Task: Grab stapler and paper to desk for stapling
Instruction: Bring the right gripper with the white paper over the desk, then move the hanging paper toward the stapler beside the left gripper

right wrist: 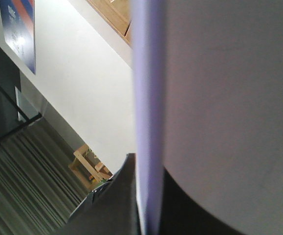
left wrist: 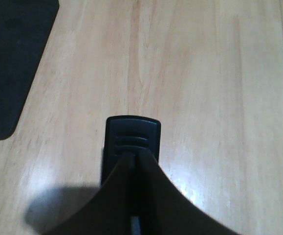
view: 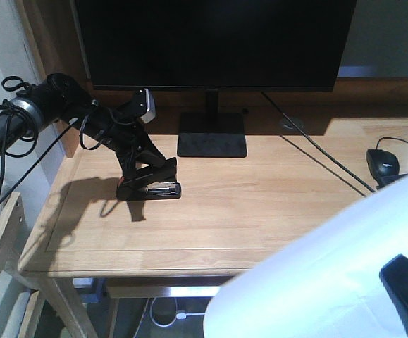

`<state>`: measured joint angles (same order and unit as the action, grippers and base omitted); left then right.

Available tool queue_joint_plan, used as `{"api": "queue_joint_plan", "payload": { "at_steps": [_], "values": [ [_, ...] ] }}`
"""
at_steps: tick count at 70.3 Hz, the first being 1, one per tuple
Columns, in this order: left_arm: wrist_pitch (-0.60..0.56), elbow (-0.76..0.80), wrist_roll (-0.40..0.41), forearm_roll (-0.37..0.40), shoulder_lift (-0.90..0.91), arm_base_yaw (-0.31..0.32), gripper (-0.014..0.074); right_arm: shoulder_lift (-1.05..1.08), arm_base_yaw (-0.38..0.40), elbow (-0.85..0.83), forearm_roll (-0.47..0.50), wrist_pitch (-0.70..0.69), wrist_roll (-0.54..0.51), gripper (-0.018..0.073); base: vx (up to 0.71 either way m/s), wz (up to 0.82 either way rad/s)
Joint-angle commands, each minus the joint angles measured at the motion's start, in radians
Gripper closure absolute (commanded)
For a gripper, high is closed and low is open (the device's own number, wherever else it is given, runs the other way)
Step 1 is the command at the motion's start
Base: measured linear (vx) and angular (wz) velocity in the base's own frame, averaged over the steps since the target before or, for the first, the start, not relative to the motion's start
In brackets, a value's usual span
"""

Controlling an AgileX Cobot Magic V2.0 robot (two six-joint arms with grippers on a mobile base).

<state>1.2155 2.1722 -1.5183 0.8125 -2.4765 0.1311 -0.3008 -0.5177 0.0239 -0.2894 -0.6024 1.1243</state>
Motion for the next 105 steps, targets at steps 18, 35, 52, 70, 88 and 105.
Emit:
{"api": "queue_joint_plan", "payload": {
  "at_steps": [18, 35, 52, 70, 88, 105],
  "values": [
    [0.032, 0.025, 0.009, 0.062, 0.073, 0.006, 0.0604, -0.118, -0.003, -0.164, -0.197, 0.268, 0.076, 0.0565, 0.00, 0.00],
    [0.032, 0.025, 0.009, 0.062, 0.073, 0.006, 0.0603, -0.409, -0.003, -0.365, -0.493, 0.349, 0.131, 0.0565, 0.00, 0.00],
    [0.032, 0.025, 0.009, 0.062, 0.073, 0.006, 0.0603, -0.755, -0.003, -0.536, -0.707, 0.339, 0.137, 0.0565, 0.00, 0.00],
    [0.032, 0.025, 0.009, 0.062, 0.073, 0.006, 0.0603, -1.000, -0.003, -0.679, -0.940, 0.085, 0.216, 0.0565, 0.00, 0.00],
    [0.032, 0.025, 0.009, 0.062, 0.073, 0.006, 0.0603, -1.118, -0.003, -0.745, -1.026, 0.152, 0.258, 0.0565, 0.00, 0.00],
    [0.032, 0.025, 0.009, 0.062, 0.073, 0.006, 0.0603, -1.214, -0.003, -0.767, -1.026, 0.460, 0.233, 0.0565, 0.00, 0.00]
  ]
}}
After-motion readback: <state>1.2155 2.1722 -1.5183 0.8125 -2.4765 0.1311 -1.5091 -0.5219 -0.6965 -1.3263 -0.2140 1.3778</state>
